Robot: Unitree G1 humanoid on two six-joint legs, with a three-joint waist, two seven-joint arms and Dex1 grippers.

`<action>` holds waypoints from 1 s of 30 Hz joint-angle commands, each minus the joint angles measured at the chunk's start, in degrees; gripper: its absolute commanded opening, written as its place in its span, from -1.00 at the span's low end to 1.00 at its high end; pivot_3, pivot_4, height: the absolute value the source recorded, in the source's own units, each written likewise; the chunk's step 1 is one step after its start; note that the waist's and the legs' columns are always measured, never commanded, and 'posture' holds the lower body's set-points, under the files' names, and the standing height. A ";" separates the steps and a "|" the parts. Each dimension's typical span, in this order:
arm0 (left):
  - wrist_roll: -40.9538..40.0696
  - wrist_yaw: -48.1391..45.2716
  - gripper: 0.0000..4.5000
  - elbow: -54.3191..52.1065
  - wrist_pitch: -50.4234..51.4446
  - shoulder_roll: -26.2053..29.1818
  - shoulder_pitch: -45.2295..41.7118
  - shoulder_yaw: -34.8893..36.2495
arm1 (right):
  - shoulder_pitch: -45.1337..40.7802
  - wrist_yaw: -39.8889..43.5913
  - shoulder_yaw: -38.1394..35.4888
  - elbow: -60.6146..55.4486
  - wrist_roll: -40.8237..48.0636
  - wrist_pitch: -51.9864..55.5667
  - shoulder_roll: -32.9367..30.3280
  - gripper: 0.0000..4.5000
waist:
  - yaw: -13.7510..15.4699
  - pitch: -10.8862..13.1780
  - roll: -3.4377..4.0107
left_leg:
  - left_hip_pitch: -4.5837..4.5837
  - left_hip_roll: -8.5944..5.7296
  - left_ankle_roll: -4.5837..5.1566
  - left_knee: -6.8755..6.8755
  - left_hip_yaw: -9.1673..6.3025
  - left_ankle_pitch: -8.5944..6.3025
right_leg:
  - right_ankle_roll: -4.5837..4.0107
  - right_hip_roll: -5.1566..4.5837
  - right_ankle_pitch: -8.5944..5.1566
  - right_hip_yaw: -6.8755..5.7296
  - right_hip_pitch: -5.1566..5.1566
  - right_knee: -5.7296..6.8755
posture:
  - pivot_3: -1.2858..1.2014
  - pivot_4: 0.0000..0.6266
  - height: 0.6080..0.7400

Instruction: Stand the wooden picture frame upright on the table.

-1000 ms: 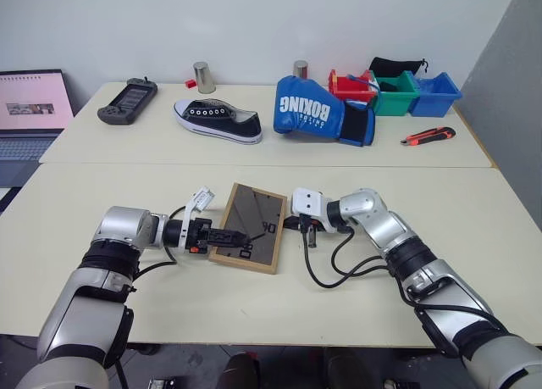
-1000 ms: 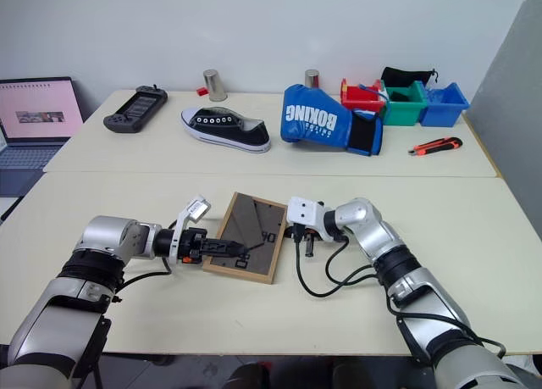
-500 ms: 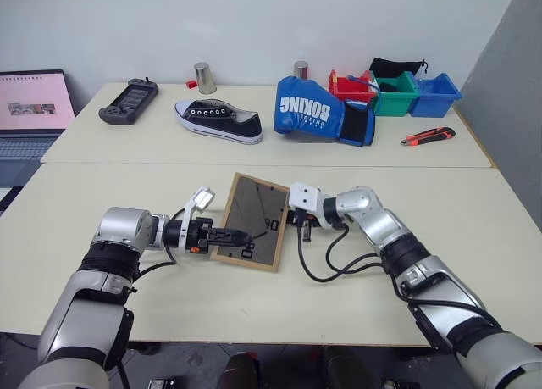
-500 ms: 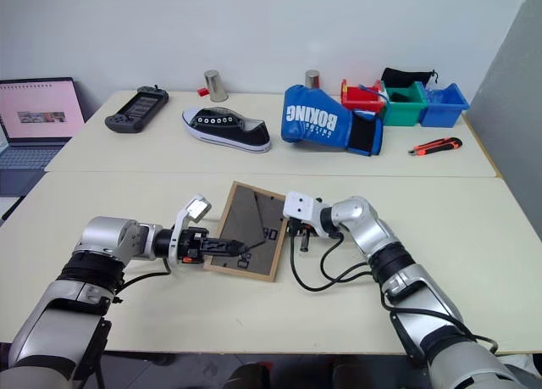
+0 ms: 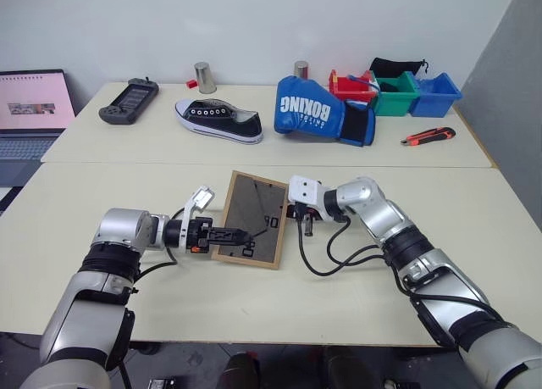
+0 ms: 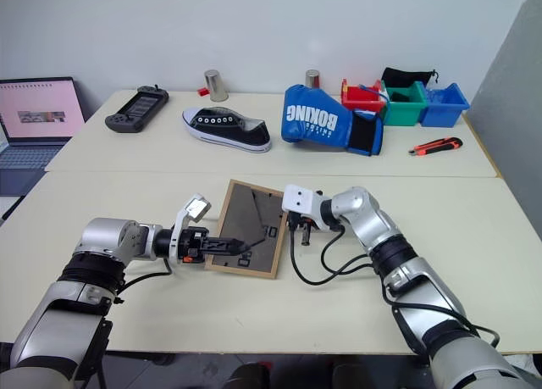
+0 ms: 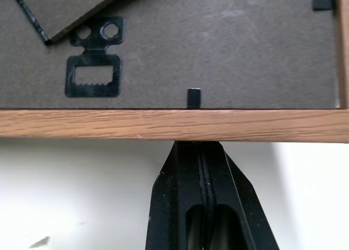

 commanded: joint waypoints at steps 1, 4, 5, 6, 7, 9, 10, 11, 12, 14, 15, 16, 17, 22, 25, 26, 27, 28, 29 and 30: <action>4.96 6.30 -0.42 0.98 -1.25 -1.57 1.04 -3.01 | -3.85 0.96 -0.50 -7.86 1.43 -0.57 2.77 -1.00 | 0.00 0.00 0.00 | 0.00 0.00 0.00 0.00 0.00 0.00 | 0.00 0.00 0.00 0.00 0.00 0.00 | 0.03 -0.52 1.00; 4.85 6.47 -0.42 0.46 -1.20 -1.74 1.58 -2.88 | -3.82 0.95 -0.53 -8.49 1.26 -0.01 3.13 -1.00 | -0.01 0.00 0.00 | 0.00 0.00 0.00 0.00 0.00 0.00 | 0.00 0.00 0.00 0.00 0.00 0.00 | 0.03 -0.52 1.00; 4.81 6.48 -0.42 0.31 -1.15 -1.78 1.71 -2.87 | -3.90 0.76 -0.71 -8.41 1.21 0.06 3.24 -1.00 | -0.01 0.00 0.00 | 0.00 0.00 0.00 0.00 0.00 0.00 | 0.00 0.00 0.00 0.00 -0.01 0.00 | 0.03 -0.52 1.00; 4.79 6.47 -0.42 0.18 -1.11 -1.79 1.81 -2.87 | -4.01 0.53 -0.88 -8.26 1.12 0.06 3.32 -1.00 | -0.01 0.00 0.00 | 0.00 0.00 0.00 0.00 0.00 0.00 | 0.00 0.00 0.00 0.00 -0.01 0.00 | 0.03 -0.52 1.00; 4.77 6.45 -0.42 0.09 -1.08 -1.79 1.87 -2.85 | -4.14 0.35 -1.04 -8.07 1.02 0.01 3.38 -1.00 | -0.01 0.00 0.00 | 0.00 0.00 0.00 0.00 0.00 0.00 | 0.00 0.00 0.00 0.00 -0.01 0.00 | 0.03 -0.52 1.00; 4.84 6.43 -0.42 0.25 -1.15 -1.88 1.78 -2.86 | -4.80 -0.16 -1.60 -7.29 0.94 0.01 3.73 -1.00 | -0.01 0.00 0.00 | 0.00 0.00 0.00 0.00 0.00 0.00 | 0.00 0.00 0.00 0.00 0.00 0.00 | 0.03 -0.52 1.00; 4.87 6.44 -0.42 0.34 -1.19 -1.94 1.71 -2.85 | -5.25 -0.48 -1.92 -6.90 0.95 0.10 4.02 -1.00 | -0.01 0.00 0.00 | 0.00 0.00 0.00 0.00 0.00 0.00 | 0.00 0.00 0.00 0.00 -0.01 0.00 | 0.03 -0.52 1.00; 4.87 6.44 -0.42 0.32 -1.22 -1.98 1.71 -2.86 | -5.71 -0.88 -2.18 -6.62 0.94 0.05 4.35 -1.00 | -0.01 0.00 0.00 | 0.00 0.00 0.00 0.00 0.00 0.00 | 0.00 0.00 0.00 0.00 0.00 0.00 | 0.03 -0.52 1.00; 4.89 6.45 -0.42 0.32 -1.29 -2.05 1.67 -2.88 | -6.14 -1.33 -2.45 -6.38 1.05 0.08 4.74 -1.00 | -0.02 0.00 0.00 | 0.00 0.00 0.00 0.00 0.00 0.00 | 0.00 0.00 0.00 0.00 -0.01 0.00 | 0.03 -0.52 1.00; 4.96 6.58 -0.42 0.44 -1.40 -2.27 1.51 -2.79 | -6.65 -2.05 -2.90 -6.20 1.23 0.21 5.37 -1.00 | -0.04 0.00 0.00 | 0.00 0.00 0.00 -0.01 0.00 0.00 | 0.00 0.00 0.00 0.00 -0.01 0.00 | 0.03 -0.52 1.00; 5.03 6.65 -0.42 0.56 -1.44 -2.38 1.42 -2.72 | -6.78 -2.28 -3.04 -6.12 1.24 0.19 5.54 -1.00 | -0.06 0.00 0.00 | 0.00 0.00 0.00 -0.01 0.00 0.00 | 0.00 0.00 0.00 0.00 -0.02 0.01 | 0.03 -0.52 1.00; 5.18 6.86 -0.42 0.77 -1.67 -2.56 1.27 -2.50 | -6.69 -2.42 -3.19 -6.26 1.18 0.07 5.52 -1.00 | -0.04 -0.01 -0.04 | 0.00 0.00 0.00 -0.01 0.00 0.00 | 0.00 0.00 0.00 0.01 -0.02 0.02 | 0.03 -0.52 1.00; 5.31 7.00 -0.42 0.90 -1.85 -2.69 1.18 -2.32 | -6.61 -2.49 -3.26 -6.37 1.14 -0.02 5.48 -1.00 | -0.03 -0.01 -0.04 | -0.04 0.02 0.00 -0.01 -0.06 0.00 | 0.00 0.01 0.00 -0.05 -0.03 0.00 | 0.03 -0.52 1.00; 4.38 8.37 -0.42 1.23 -1.70 -2.25 0.19 0.42 | -2.41 -2.79 -4.64 -6.48 -0.22 -1.23 -0.77 -1.00 | 0.14 0.00 -0.03 | -0.04 0.01 0.00 -0.01 -0.05 0.00 | 0.00 0.00 0.00 -0.05 -0.03 0.00 | 0.03 -0.52 1.00; 3.15 9.48 -0.42 -0.22 -0.79 -1.99 0.10 2.63 | -0.65 -2.58 -6.44 -6.81 0.03 -1.21 -4.69 -1.00 | 0.37 -0.01 -0.05 | -0.07 -0.01 0.00 0.01 -0.07 0.00 | 0.00 -0.02 0.00 -0.06 0.00 -0.02 | 0.03 -0.52 1.00; 2.51 10.04 -0.42 -1.29 0.00 -2.03 0.12 3.59 | -0.39 -2.56 -7.29 -7.02 0.39 -0.88 -5.91 -1.00 | 0.37 -0.01 -0.05 | -0.08 -0.01 0.00 0.01 -0.08 0.00 | 0.00 -0.01 0.00 -0.06 0.00 -0.03 | 0.03 -0.52 1.00; 1.86 10.50 -0.42 -2.16 0.88 -2.11 0.09 4.49 | -0.39 -2.57 -8.03 -7.02 0.74 -0.46 -6.85 -1.00 | 0.37 -0.01 -0.05 | -0.08 -0.02 0.00 0.01 -0.06 0.00 | 0.00 -0.02 0.00 -0.05 -0.01 -0.04 | 0.03 -0.52 1.00; 1.35 11.01 -0.42 -3.06 1.60 -2.18 0.13 5.26 | -0.71 -2.28 -8.67 -7.04 1.18 -0.17 -7.72 -1.00 | 0.35 -0.01 -0.04 | -0.09 -0.01 0.00 0.01 -0.06 0.00 | 0.00 -0.01 0.00 -0.05 -0.02 -0.04 | 0.03 -0.52 1.00; 0.97 11.41 -0.42 -3.90 2.05 -2.20 0.23 5.82 | -1.19 -1.99 -9.21 -7.03 1.65 0.12 -8.41 -1.00 | 0.25 0.00 -0.04 | -0.09 -0.01 0.00 0.01 -0.06 0.00 | 0.00 -0.01 0.00 -0.04 -0.04 -0.03 | 0.03 -0.52 1.00; 0.60 11.83 -0.42 -4.87 2.53 -2.19 0.38 6.29 | -1.74 -1.62 -9.71 -7.16 2.26 0.60 -8.95 -1.00 | 0.12 0.00 -0.04 | -0.10 -0.01 0.00 0.00 -0.06 0.00 | 0.00 -0.01 0.00 -0.04 -0.04 -0.03 | 0.03 -0.52 1.00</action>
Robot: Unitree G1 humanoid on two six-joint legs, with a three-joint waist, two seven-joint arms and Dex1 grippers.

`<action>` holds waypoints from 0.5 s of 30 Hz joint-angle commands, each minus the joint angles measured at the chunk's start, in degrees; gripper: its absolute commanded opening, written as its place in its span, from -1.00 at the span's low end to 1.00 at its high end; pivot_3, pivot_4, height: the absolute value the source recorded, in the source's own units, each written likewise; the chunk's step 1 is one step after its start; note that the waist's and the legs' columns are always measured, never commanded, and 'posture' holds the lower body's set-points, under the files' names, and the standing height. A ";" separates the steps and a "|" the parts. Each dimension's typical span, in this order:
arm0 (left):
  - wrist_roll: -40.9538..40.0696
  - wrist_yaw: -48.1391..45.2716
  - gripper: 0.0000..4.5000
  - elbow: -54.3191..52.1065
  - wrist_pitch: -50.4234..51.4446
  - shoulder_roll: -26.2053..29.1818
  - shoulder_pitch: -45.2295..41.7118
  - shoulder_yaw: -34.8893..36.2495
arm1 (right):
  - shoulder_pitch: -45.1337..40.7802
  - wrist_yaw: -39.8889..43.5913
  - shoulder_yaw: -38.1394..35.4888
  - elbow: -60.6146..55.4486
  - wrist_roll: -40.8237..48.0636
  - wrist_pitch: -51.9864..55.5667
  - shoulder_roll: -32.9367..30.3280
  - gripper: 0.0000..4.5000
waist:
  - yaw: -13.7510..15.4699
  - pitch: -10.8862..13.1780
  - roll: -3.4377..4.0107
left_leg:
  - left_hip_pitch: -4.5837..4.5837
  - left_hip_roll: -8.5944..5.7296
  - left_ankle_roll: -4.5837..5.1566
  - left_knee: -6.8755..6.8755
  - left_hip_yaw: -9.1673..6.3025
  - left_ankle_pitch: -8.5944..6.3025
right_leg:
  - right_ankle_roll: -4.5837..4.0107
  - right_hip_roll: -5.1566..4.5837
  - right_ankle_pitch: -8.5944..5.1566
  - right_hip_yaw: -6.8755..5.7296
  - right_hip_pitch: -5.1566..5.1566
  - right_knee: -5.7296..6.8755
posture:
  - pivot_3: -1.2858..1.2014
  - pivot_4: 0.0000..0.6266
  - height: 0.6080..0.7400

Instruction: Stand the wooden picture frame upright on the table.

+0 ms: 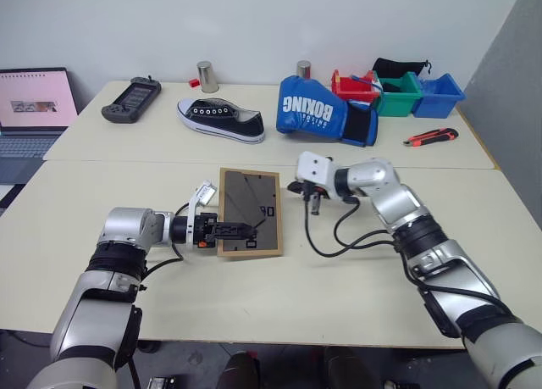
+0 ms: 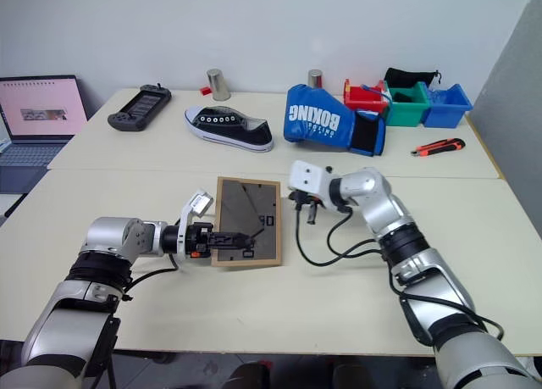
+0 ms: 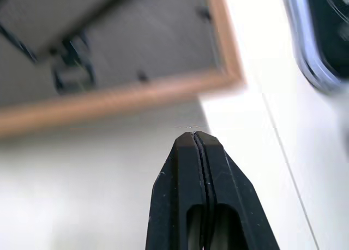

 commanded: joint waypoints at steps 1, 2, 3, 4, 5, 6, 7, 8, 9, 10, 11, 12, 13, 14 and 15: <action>-0.07 6.01 -0.42 -3.93 2.02 0.21 0.77 2.58 | -2.75 1.61 -4.02 -2.85 3.46 2.22 -1.67 -1.00 | -0.28 0.00 0.00 | 0.00 0.00 0.00 0.00 0.00 0.00 | 0.00 0.00 0.00 0.01 -0.01 0.00 | 0.03 -0.52 1.00; -0.69 6.55 -0.42 -4.83 2.85 0.19 0.74 3.36 | -3.61 2.59 -5.06 -3.47 5.02 3.93 -1.65 -1.00 | -0.33 0.01 0.01 | 0.01 0.01 0.00 -0.01 0.01 0.00 | 0.00 0.01 0.00 0.01 -0.01 0.01 | 0.03 -0.52 1.00; -1.58 7.27 -0.42 -6.12 4.02 0.22 0.70 4.38 | -5.09 4.46 -6.82 -4.87 8.43 8.47 -1.14 -1.00 | -0.36 0.01 0.01 | -0.01 0.01 0.00 -0.01 0.01 0.00 | 0.00 0.01 0.00 0.01 -0.03 0.01 | 0.03 -0.52 1.00; -2.22 7.86 -0.42 -7.04 4.82 0.23 0.71 5.08 | -6.08 5.73 -7.98 -5.86 10.82 11.72 -0.75 -1.00 | -0.39 0.02 0.01 | -0.04 0.02 0.00 -0.01 0.00 0.00 | 0.00 0.01 0.00 0.01 -0.07 0.02 | 0.03 -0.52 1.00; -3.15 8.46 -0.42 -8.56 6.06 0.25 0.75 5.92 | -7.71 7.01 -10.03 -6.82 14.87 17.61 0.29 -1.00 | -0.50 0.06 0.04 | -0.04 0.03 0.00 -0.02 0.01 0.00 | 0.00 0.02 0.00 0.01 -0.08 0.03 | 0.03 -0.52 1.00; -4.13 9.14 -0.42 -10.31 7.36 0.27 0.81 6.71 | -9.30 7.99 -11.70 -7.17 18.19 22.18 1.21 -1.00 | -0.60 0.06 0.04 | -0.13 0.04 0.00 -0.02 0.02 0.00 | -0.01 0.02 0.00 0.03 -0.18 0.04 | 0.03 -0.52 1.00; -4.82 9.72 -0.42 -11.53 8.27 0.26 0.91 7.25 | -10.24 8.41 -12.65 -7.41 20.21 25.06 1.72 -1.00 | -0.67 0.07 0.05 | -0.20 0.04 0.00 -0.02 0.03 0.01 | -0.01 0.02 0.01 0.05 -0.27 0.08 | 0.03 -0.52 1.00; -6.01 10.34 -0.42 -13.44 9.69 0.19 0.87 8.15 | -11.30 9.15 -13.25 -7.41 22.03 27.61 2.16 -1.00 | -0.65 0.07 0.05 | -0.21 0.06 0.00 -0.02 0.03 0.01 | -0.01 0.03 0.01 0.04 -0.31 0.10 | 0.03 -0.52 1.00; -6.92 10.97 -0.42 -14.77 10.68 0.13 0.92 8.79 | -11.84 9.48 -13.40 -7.51 22.97 29.05 2.28 -1.00 | -0.58 0.07 0.05 | -0.24 0.06 0.00 -0.04 0.02 0.01 | -0.02 0.03 0.01 0.02 -0.35 0.10 | 0.03 -0.52 1.00; -8.01 11.81 -0.42 -16.05 11.98 -0.01 0.68 9.79 | -12.71 10.13 -13.57 -7.36 24.32 31.16 2.60 -1.00 | -0.52 0.07 0.05 | -0.25 0.07 0.00 -0.05 0.01 0.00 | -0.02 0.03 0.01 0.00 -0.35 0.08 | 0.03 -0.52 1.00; -8.82 12.52 -0.42 -16.95 12.94 -0.09 0.45 10.55 | -13.49 10.69 -13.66 -7.06 25.53 32.81 2.94 -1.00 | -0.50 0.07 0.05 | -0.26 0.06 0.00 -0.07 0.01 0.00 | -0.02 0.02 0.01 0.00 -0.35 0.05 | 0.03 -0.52 1.00; -9.50 13.27 -0.42 -17.68 13.73 -0.17 0.36 11.17 | -14.12 11.09 -13.51 -6.75 26.30 33.67 3.20 -1.00 | -0.43 0.07 0.05 | -0.27 0.05 0.00 -0.08 0.02 0.00 | -0.02 0.01 0.01 0.01 -0.35 0.04 | 0.03 -0.52 1.00; -10.10 13.97 -0.42 -18.12 14.31 -0.27 0.31 11.70 | -14.66 11.17 -13.26 -6.20 26.66 33.92 3.49 -1.00 | -0.35 0.07 0.05 | -0.28 0.04 0.00 -0.13 0.02 0.00 | -0.02 0.00 0.01 0.01 -0.36 -0.01 | 0.03 -0.52 1.00; -10.50 14.62 -0.42 -18.48 14.66 -0.35 0.42 12.04 | -15.13 10.42 -12.68 -4.94 25.96 32.61 3.99 -1.00 | -0.33 0.07 0.05 | -0.29 0.02 0.00 -0.15 0.02 0.00 | -0.02 -0.02 0.01 0.01 -0.37 -0.01 | 0.03 -0.52 1.00; -10.81 15.11 -0.42 -18.72 14.89 -0.40 0.52 12.26 | -15.42 9.84 -12.28 -4.07 25.40 31.62 4.32 -1.00 | -0.31 0.07 0.05 | -0.29 0.02 0.00 -0.15 0.03 0.00 | -0.02 -0.02 0.01 0.01 -0.37 -0.01 | 0.03 -0.52 1.00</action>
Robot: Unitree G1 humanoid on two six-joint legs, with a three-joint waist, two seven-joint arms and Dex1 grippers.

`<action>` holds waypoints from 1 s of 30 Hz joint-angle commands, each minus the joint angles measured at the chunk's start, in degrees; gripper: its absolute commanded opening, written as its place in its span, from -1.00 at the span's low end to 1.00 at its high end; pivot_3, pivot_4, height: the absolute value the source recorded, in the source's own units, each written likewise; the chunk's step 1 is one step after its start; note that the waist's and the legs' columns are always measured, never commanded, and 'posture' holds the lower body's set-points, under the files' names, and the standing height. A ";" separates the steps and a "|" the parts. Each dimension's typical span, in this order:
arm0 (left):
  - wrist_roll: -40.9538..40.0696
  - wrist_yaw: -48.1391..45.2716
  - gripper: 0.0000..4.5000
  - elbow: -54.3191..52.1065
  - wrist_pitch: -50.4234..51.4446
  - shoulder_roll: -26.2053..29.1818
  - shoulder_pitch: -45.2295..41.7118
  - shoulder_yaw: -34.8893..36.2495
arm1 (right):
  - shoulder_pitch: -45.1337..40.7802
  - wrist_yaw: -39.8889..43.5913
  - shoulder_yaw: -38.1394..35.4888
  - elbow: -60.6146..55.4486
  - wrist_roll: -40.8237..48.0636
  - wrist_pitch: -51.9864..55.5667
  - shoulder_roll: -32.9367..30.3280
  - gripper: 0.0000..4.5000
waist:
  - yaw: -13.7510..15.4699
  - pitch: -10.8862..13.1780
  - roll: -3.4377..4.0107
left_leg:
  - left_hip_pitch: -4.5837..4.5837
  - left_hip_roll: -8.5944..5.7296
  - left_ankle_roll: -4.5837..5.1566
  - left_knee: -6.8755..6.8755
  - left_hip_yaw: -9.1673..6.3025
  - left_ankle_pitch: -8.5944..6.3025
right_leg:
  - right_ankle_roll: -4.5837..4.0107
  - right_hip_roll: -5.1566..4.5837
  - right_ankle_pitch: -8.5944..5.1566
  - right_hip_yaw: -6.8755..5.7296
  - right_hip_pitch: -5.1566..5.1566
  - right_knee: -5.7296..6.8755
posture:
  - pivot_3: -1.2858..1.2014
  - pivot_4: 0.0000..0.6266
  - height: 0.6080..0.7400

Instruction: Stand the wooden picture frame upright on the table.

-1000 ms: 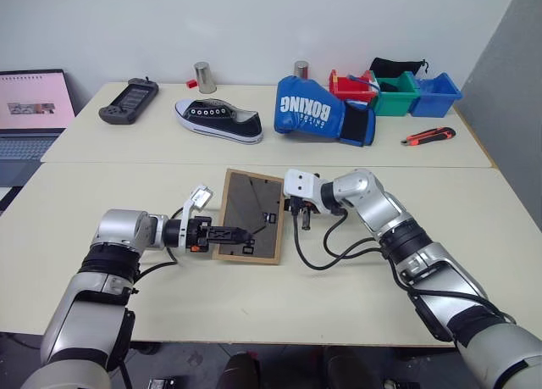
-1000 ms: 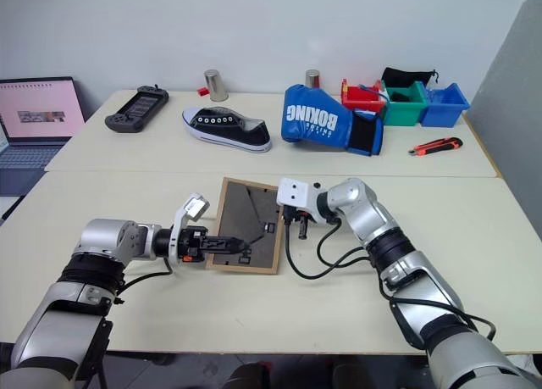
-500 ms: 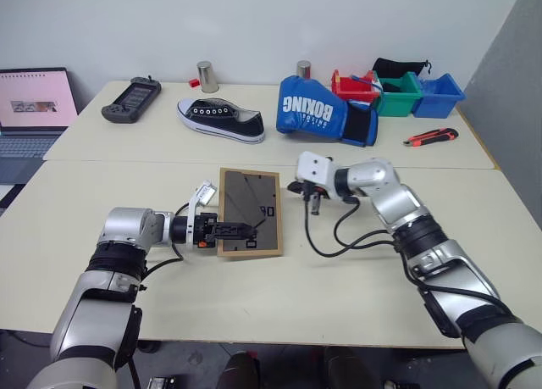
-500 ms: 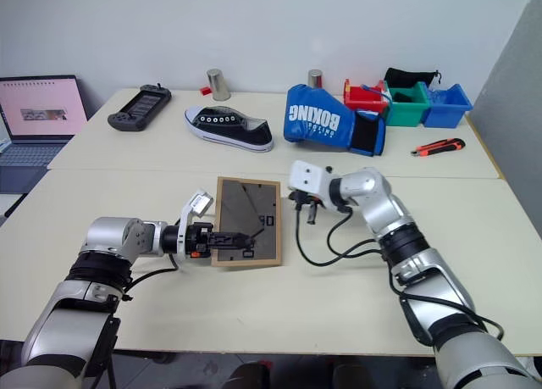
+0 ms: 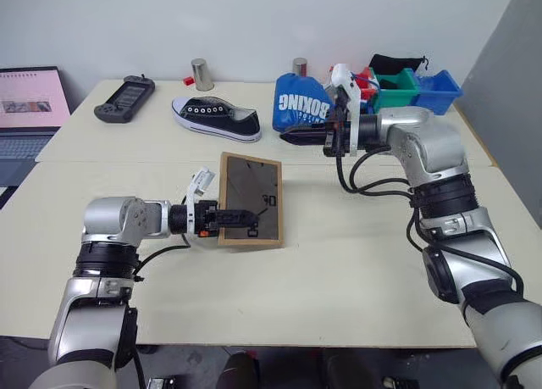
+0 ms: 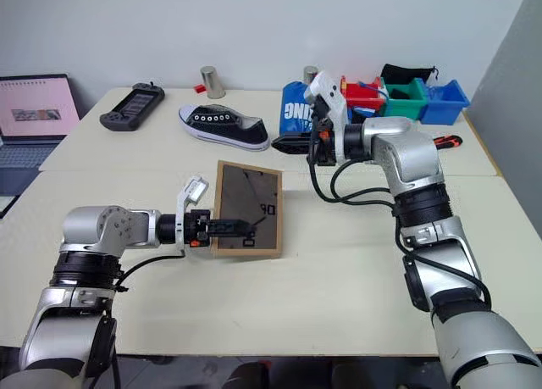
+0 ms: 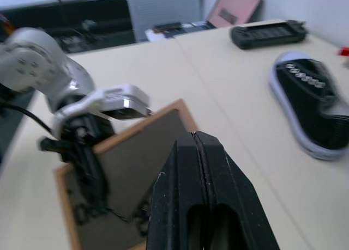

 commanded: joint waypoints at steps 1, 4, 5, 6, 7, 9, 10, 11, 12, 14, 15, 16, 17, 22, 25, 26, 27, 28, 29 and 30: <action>-3.31 2.31 -0.42 -3.70 1.48 -0.35 -0.74 3.37 | -2.80 -1.40 0.35 3.23 -0.47 -2.45 1.32 -1.00 | 0.03 0.00 0.00 | -0.02 0.00 0.00 -0.01 0.03 0.00 | 0.00 0.00 0.00 0.01 -0.05 0.00 | 0.03 -0.52 1.00; -4.55 4.19 -0.42 -4.66 2.01 -0.50 -0.59 5.18 | -3.25 -1.46 0.91 4.97 -1.16 -4.24 1.52 -1.00 | 0.02 0.01 -0.01 | -0.06 0.01 0.00 -0.02 0.09 0.00 | 0.00 0.00 0.00 0.04 -0.16 0.02 | 0.03 -0.52 1.00; -5.04 4.55 -0.42 -5.03 2.35 -0.42 -0.54 5.65 | -3.44 -1.27 0.85 5.11 -0.81 -4.07 1.56 -1.00 | -0.04 0.01 -0.01 | -0.07 0.02 0.00 -0.02 0.09 0.00 | 0.00 0.00 0.00 0.04 -0.18 0.03 | 0.03 -0.52 1.00; -5.88 4.91 -0.42 -6.08 2.75 -0.35 -0.27 6.24 | -4.05 -1.29 0.66 5.89 -0.39 -3.56 1.81 -1.00 | -0.06 0.01 -0.01 | -0.08 0.02 0.00 -0.03 0.10 0.00 | 0.00 0.00 0.00 0.05 -0.22 0.04 | 0.03 -0.52 1.00; -6.67 5.30 -0.42 -7.09 3.27 -0.32 0.00 6.77 | -4.60 -1.33 0.53 6.73 -0.10 -3.14 2.07 -1.00 | -0.07 0.01 -0.01 | -0.09 0.02 0.00 -0.04 0.12 0.00 | 0.00 0.00 0.00 0.05 -0.23 0.04 | 0.03 -0.52 1.00; -7.86 5.90 -0.42 -8.67 4.03 -0.45 0.40 7.55 | -5.37 -1.14 0.45 8.29 0.22 -2.64 2.38 -1.00 | -0.11 0.01 -0.01 | -0.09 0.02 0.00 -0.08 0.15 0.00 | 0.00 0.00 0.00 0.08 -0.27 0.05 | 0.03 -0.52 1.00; -8.60 6.13 -0.42 -9.54 4.48 -0.57 0.59 7.94 | -5.81 -0.82 0.60 9.85 0.08 -2.85 2.56 -1.00 | -0.12 0.01 -0.01 | -0.09 0.03 -0.01 -0.13 0.16 0.01 | -0.01 0.00 0.00 0.09 -0.30 0.04 | 0.03 -0.52 1.00; -9.32 6.27 -0.42 -10.47 4.76 -0.68 0.83 8.22 | -6.16 -0.59 1.05 12.02 -0.60 -4.05 2.86 -1.00 | -0.13 0.01 -0.01 | -0.09 0.03 -0.01 -0.16 0.17 0.01 | 0.00 0.00 0.00 0.10 -0.32 0.04 | 0.03 -0.52 1.00; -9.88 6.44 -0.42 -11.11 4.95 -0.74 1.01 8.41 | -6.44 -0.42 1.38 13.61 -1.13 -4.98 3.08 -1.00 | -0.15 0.01 -0.01 | -0.09 0.03 -0.01 -0.20 0.17 0.01 | -0.01 0.00 0.00 0.09 -0.33 0.04 | 0.03 -0.52 1.00; -11.37 6.67 -0.42 -12.53 5.67 -0.96 1.39 8.60 | -6.97 -0.40 2.93 16.95 -3.01 -7.98 4.18 -1.00 | -0.21 0.01 -0.01 | -0.08 0.04 -0.01 -0.25 0.17 0.01 | -0.01 0.00 0.00 0.09 -0.33 0.03 | 0.03 -0.52 1.00; -12.09 6.95 -0.42 -12.96 6.21 -1.12 1.51 8.86 | -7.27 -0.03 3.40 17.68 -3.33 -8.65 4.88 -1.00 | -0.24 0.01 -0.01 | -0.07 0.04 -0.01 -0.27 0.19 0.01 | -0.01 0.00 0.00 0.10 -0.35 0.03 | 0.03 -0.52 1.00; -12.60 7.36 -0.42 -13.35 6.59 -1.34 1.62 9.04 | -7.51 0.45 3.76 18.14 -3.51 -9.11 5.45 -1.00 | -0.24 0.01 -0.01 | -0.07 0.04 -0.02 -0.30 0.21 0.01 | -0.01 0.00 0.00 0.11 -0.36 0.02 | 0.03 -0.52 1.00; -12.98 7.77 -0.42 -13.69 6.80 -1.46 1.77 9.10 | -7.70 0.93 4.03 18.52 -3.61 -9.47 6.02 -1.00 | -0.26 0.01 -0.01 | -0.08 0.04 -0.02 -0.31 0.20 0.01 | -0.01 0.00 0.00 0.11 -0.37 0.02 | 0.03 -0.52 1.00; -14.81 9.19 -0.42 -14.69 7.54 -2.08 2.26 9.28 | -8.09 2.20 5.23 21.47 -5.11 -12.35 7.94 -1.00 | -0.28 0.01 -0.01 | -0.08 0.05 -0.14 -0.37 0.22 0.08 | -0.01 -0.01 0.01 0.12 -0.40 0.03 | 0.03 -0.52 1.00; -15.97 9.95 -0.42 -15.64 8.10 -2.31 2.94 9.45 | -8.22 4.72 5.77 22.25 -5.38 -13.04 8.68 -1.00 | -0.27 0.01 -0.01 | -0.08 0.04 -0.16 -0.37 0.22 0.09 | -0.01 -0.01 0.01 0.12 -0.40 0.03 | 0.03 -0.52 1.00; -16.26 10.13 -0.42 -15.98 8.29 -2.35 3.21 9.51 | -8.28 5.41 5.82 22.37 -5.35 -13.09 8.89 -1.00 | -0.27 0.01 -0.01 | -0.08 0.04 -0.18 -0.38 0.22 0.10 | -0.01 -0.01 0.01 0.11 -0.40 0.02 | 0.03 -0.52 1.00; -16.46 10.35 -0.42 -16.10 8.46 -2.38 3.46 9.60 | -8.31 7.11 5.87 21.94 -4.75 -12.53 9.11 -1.00 | -0.27 0.01 -0.01 | -0.08 0.04 -0.19 -0.38 0.22 0.11 | -0.01 -0.02 0.01 0.12 -0.39 0.03 | 0.03 -0.52 1.00; -16.65 10.56 -0.42 -16.13 8.53 -2.37 3.62 9.66 | -8.36 8.32 5.87 21.65 -4.35 -12.12 9.26 -1.00 | -0.26 0.01 -0.01 | -0.08 0.04 -0.22 -0.38 0.21 0.12 | -0.01 -0.02 0.01 0.11 -0.39 0.02 | 0.03 -0.52 1.00; -16.76 10.82 -0.42 -16.01 8.53 -2.33 3.73 9.71 | -8.37 9.55 5.75 21.03 -3.73 -11.36 9.33 -1.00 | -0.26 0.01 -0.01 | -0.08 0.04 -0.22 -0.38 0.21 0.13 | -0.01 -0.02 0.01 0.11 -0.39 0.03 | 0.03 -0.52 1.00; -16.96 11.15 -0.42 -16.00 8.58 -2.34 3.92 9.85 | -8.27 10.64 5.57 20.23 -3.09 -10.50 9.33 -1.00 | -0.26 0.01 -0.01 | -0.08 0.04 -0.22 -0.38 0.21 0.13 | -0.01 -0.02 0.01 0.10 -0.39 0.03 | 0.03 -0.52 1.00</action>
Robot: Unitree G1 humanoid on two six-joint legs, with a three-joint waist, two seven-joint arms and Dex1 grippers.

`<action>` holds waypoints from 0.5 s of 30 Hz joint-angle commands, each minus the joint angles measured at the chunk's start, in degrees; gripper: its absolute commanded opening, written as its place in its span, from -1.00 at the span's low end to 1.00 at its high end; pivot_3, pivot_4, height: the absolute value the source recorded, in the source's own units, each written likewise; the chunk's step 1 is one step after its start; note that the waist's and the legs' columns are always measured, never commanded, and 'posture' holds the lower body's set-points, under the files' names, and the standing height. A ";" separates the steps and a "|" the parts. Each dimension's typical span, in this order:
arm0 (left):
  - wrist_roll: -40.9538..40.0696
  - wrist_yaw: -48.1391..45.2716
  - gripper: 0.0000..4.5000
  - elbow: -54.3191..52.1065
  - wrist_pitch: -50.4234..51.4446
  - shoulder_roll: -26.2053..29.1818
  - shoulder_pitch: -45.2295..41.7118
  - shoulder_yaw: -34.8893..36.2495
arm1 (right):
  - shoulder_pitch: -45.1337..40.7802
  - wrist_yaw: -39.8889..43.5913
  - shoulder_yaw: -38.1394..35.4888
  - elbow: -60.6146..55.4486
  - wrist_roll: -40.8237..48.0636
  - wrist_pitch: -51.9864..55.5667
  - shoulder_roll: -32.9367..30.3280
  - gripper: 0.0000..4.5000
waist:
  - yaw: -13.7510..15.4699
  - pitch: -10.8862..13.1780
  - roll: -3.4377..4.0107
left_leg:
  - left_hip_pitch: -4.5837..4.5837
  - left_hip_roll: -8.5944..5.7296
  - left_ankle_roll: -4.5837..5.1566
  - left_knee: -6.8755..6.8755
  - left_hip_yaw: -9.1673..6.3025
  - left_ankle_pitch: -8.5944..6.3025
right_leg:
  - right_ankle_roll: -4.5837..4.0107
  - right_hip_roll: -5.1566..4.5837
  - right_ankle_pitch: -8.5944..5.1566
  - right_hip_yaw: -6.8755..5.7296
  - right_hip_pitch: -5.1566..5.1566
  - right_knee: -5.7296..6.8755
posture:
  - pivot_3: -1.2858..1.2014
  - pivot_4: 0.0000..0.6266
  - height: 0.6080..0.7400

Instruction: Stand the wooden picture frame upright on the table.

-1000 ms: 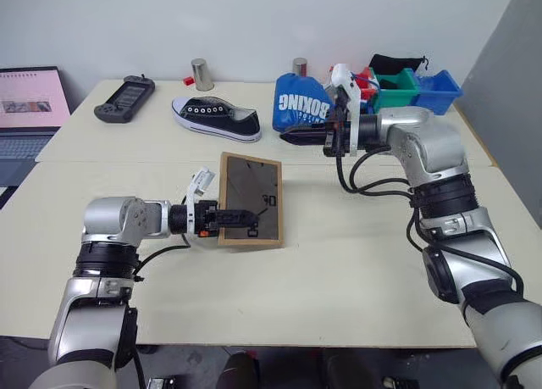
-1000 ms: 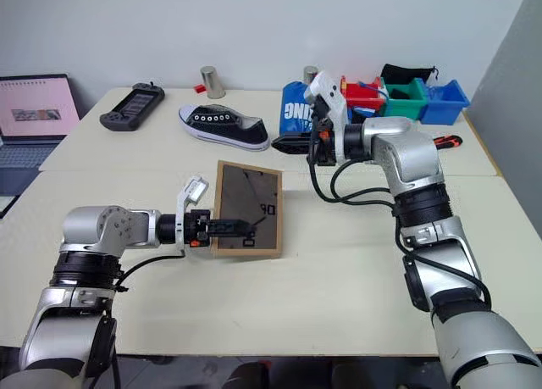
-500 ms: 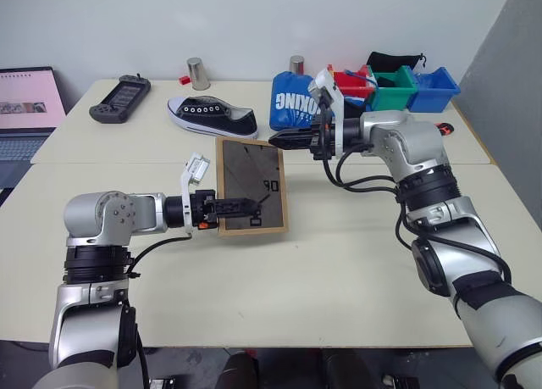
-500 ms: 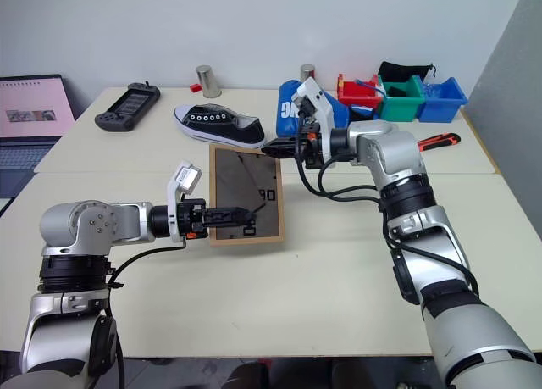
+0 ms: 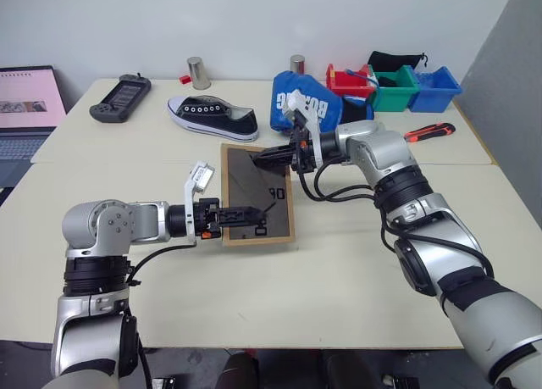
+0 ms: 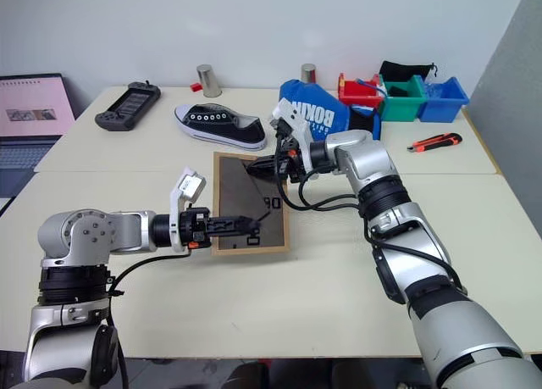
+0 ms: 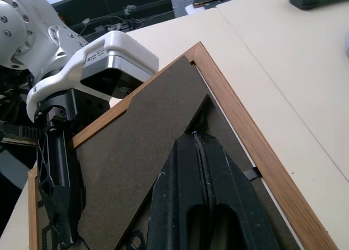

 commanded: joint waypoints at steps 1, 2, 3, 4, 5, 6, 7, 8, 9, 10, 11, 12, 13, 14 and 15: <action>-3.09 0.49 -0.42 -3.30 -0.08 -0.09 -0.66 2.40 | -1.41 6.36 -0.04 -3.63 2.92 3.03 0.85 -1.00 | 0.01 0.00 0.00 | 0.00 0.00 0.00 0.00 0.00 0.00 | 0.00 0.00 0.00 0.00 0.00 0.00 | 0.03 -0.52 1.00; -3.26 0.65 -0.42 -3.27 -0.05 -0.03 -0.55 2.46 | -1.26 8.17 -0.22 -4.77 3.93 4.44 0.61 -1.00 | 0.01 0.00 0.00 | 0.01 0.00 0.00 0.00 0.00 0.00 | 0.00 0.00 0.00 0.01 0.00 0.00 | 0.03 -0.52 1.00; -3.47 0.98 -0.42 -3.12 0.11 0.01 -0.45 2.70 | -1.10 9.75 -0.48 -5.97 4.97 6.17 0.28 -1.00 | 0.02 0.00 0.00 | 0.01 0.01 -0.01 0.00 0.00 0.00 | 0.00 0.00 0.00 0.00 0.00 0.01 | 0.03 -0.52 1.00; -3.70 1.29 -0.42 -3.00 0.20 0.06 -0.39 2.86 | -0.98 10.72 -0.66 -6.81 5.58 7.40 0.05 -1.00 | 0.03 0.00 0.00 | 0.00 0.01 -0.01 0.00 0.00 0.01 | 0.00 0.00 0.00 0.00 0.00 0.00 | 0.03 -0.52 1.00; -3.90 1.51 -0.42 -2.90 0.17 0.14 -0.33 2.92 | -0.89 11.29 -0.78 -7.44 6.03 8.37 -0.17 -1.00 | 0.04 0.00 0.00 | 0.00 0.01 -0.01 0.00 0.00 0.01 | 0.00 0.00 0.00 0.00 0.00 0.01 | 0.03 -0.52 1.00; -4.07 1.70 -0.42 -2.77 0.11 0.24 -0.28 2.94 | -0.72 11.87 -0.88 -8.15 6.48 9.36 -0.47 -1.00 | 0.04 0.00 0.00 | 0.01 0.00 -0.01 0.00 0.00 0.01 | 0.00 0.00 0.00 0.00 0.01 0.01 | 0.03 -0.52 1.00; -4.25 1.85 -0.42 -2.71 0.09 0.34 -0.20 2.97 | -0.46 12.39 -0.88 -8.90 6.83 10.20 -0.77 -1.00 | 0.04 0.00 0.00 | 0.01 0.01 -0.01 0.01 0.00 0.01 | 0.00 0.00 0.00 0.00 0.01 0.01 | 0.03 -0.52 1.00; -4.40 1.98 -0.42 -2.68 0.09 0.40 -0.14 3.00 | -0.26 12.70 -0.85 -9.50 7.12 10.83 -1.00 -1.00 | 0.04 0.00 0.00 | 0.01 0.01 -0.01 0.01 0.00 0.01 | 0.00 0.00 0.00 0.00 0.00 0.01 | 0.03 -0.52 1.00; -4.51 2.11 -0.42 -2.67 0.07 0.45 -0.09 3.01 | -0.04 13.05 -0.78 -10.09 7.44 11.44 -1.25 -1.00 | 0.05 0.00 0.00 | 0.01 0.01 -0.01 0.01 -0.01 0.01 | 0.00 0.00 0.00 -0.01 0.01 0.01 | 0.03 -0.52 1.00; -4.64 2.20 -0.42 -2.63 0.06 0.50 -0.06 3.02 | 0.19 13.29 -0.70 -10.67 7.71 11.94 -1.48 -1.00 | 0.05 0.00 0.00 | 0.01 0.01 -0.01 0.01 -0.01 0.01 | 0.00 0.00 0.00 -0.01 0.01 0.01 | 0.03 -0.52 1.00; -4.79 2.35 -0.42 -2.48 -0.02 0.52 -0.13 2.97 | 0.35 13.07 -0.76 -11.01 7.77 12.31 -1.65 -1.00 | 0.05 0.00 0.00 | 0.01 0.01 -0.01 0.01 -0.01 0.01 | 0.00 0.00 0.00 0.00 0.01 0.01 | 0.03 -0.52 1.00; -4.96 2.50 -0.42 -2.35 -0.09 0.52 -0.20 2.90 | 0.44 13.20 -0.95 -11.27 8.05 12.92 -1.87 -1.00 | 0.05 0.00 0.00 | 0.01 0.01 -0.01 0.01 -0.01 0.01 | 0.00 0.00 0.00 0.00 0.01 0.01 | 0.03 -0.52 1.00; -5.10 2.62 -0.42 -2.26 -0.14 0.52 -0.25 2.86 | 0.50 13.27 -1.10 -11.44 8.22 13.34 -1.99 -1.00 | 0.05 0.00 0.00 | 0.01 0.01 -0.01 0.01 -0.01 0.01 | 0.00 0.00 0.00 0.00 0.01 0.01 | 0.03 -0.52 1.00; -5.21 2.71 -0.42 -2.20 -0.16 0.53 -0.29 2.82 | 0.48 13.29 -1.32 -11.52 8.41 13.71 -2.08 -1.00 | 0.05 0.00 0.00 | 0.01 0.01 -0.01 0.01 -0.01 0.01 | 0.00 0.00 0.00 0.00 0.00 0.01 | 0.03 -0.52 1.00; -5.28 2.74 -0.42 -2.19 -0.18 0.54 -0.30 2.76 | 0.42 12.98 -1.50 -11.38 8.38 13.78 -2.14 -1.00 | 0.05 0.00 0.00 | 0.01 0.00 -0.01 0.01 0.00 0.01 | 0.00 0.00 0.00 0.00 0.00 0.01 | 0.03 -0.52 1.00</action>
